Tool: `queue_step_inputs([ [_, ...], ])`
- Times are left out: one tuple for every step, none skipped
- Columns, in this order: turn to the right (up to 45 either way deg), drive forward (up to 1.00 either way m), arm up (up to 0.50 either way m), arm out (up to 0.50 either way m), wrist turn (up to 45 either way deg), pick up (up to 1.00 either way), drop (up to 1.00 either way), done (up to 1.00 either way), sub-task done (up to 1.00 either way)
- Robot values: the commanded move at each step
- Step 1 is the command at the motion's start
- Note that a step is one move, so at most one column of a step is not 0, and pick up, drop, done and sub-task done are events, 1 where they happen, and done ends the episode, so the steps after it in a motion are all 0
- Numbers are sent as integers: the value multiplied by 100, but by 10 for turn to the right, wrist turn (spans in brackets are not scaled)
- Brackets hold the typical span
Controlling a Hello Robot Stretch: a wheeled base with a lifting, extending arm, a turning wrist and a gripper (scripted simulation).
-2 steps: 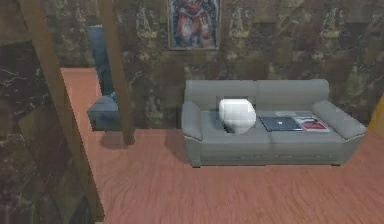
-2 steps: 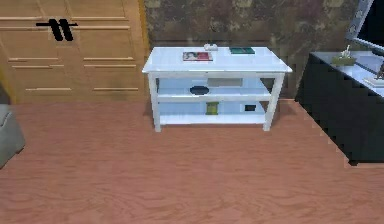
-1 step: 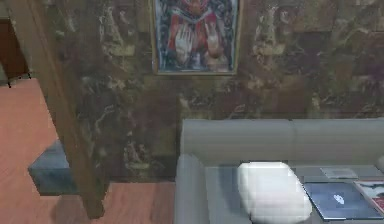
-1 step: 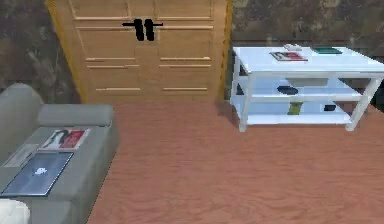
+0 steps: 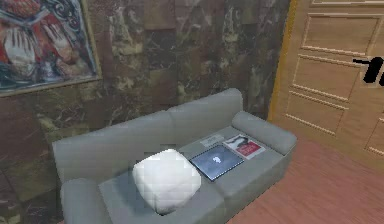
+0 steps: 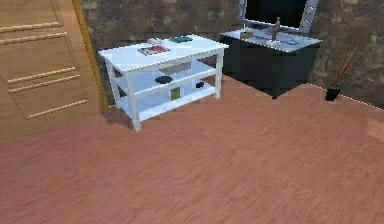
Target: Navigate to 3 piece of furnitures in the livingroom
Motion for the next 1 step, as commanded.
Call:
queue_step_inputs([
  [0, 0, 0, 0, 0, 0, 0, 0, 100],
])
